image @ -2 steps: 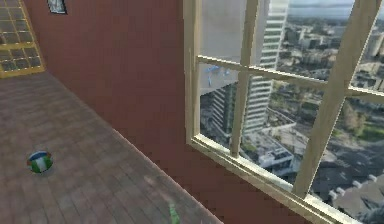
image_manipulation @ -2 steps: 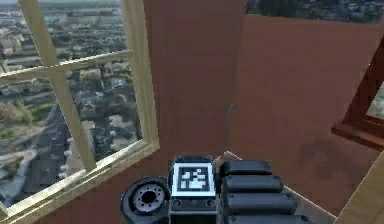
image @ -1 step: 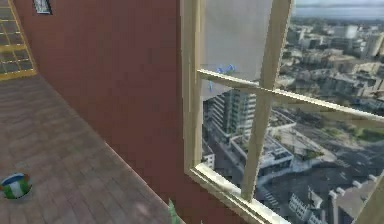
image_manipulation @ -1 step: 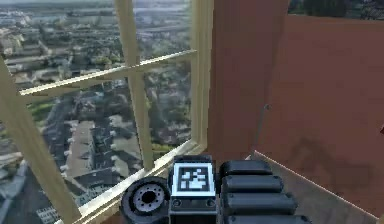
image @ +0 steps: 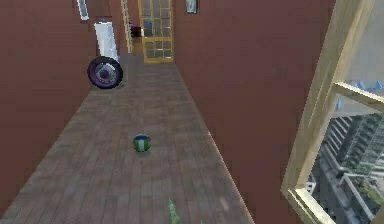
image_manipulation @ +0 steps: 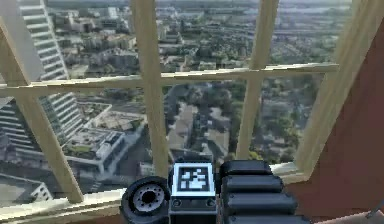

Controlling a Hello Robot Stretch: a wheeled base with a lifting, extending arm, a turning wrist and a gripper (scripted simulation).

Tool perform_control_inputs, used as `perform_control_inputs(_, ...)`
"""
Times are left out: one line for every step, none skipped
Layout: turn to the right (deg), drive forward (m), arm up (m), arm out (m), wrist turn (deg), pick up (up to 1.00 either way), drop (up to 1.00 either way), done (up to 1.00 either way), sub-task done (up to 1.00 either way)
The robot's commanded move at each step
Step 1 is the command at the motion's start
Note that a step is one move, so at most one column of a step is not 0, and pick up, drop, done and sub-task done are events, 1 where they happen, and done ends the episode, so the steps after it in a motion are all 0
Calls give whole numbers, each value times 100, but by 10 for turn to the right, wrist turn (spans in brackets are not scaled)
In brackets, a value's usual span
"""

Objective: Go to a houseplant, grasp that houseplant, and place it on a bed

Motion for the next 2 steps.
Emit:
perform_control_inputs(0, 100, 0, 0, 0, 0, 0, 0, 0)
perform_control_inputs(0, 90, 0, 0, 0, 0, 0, 0, 0)
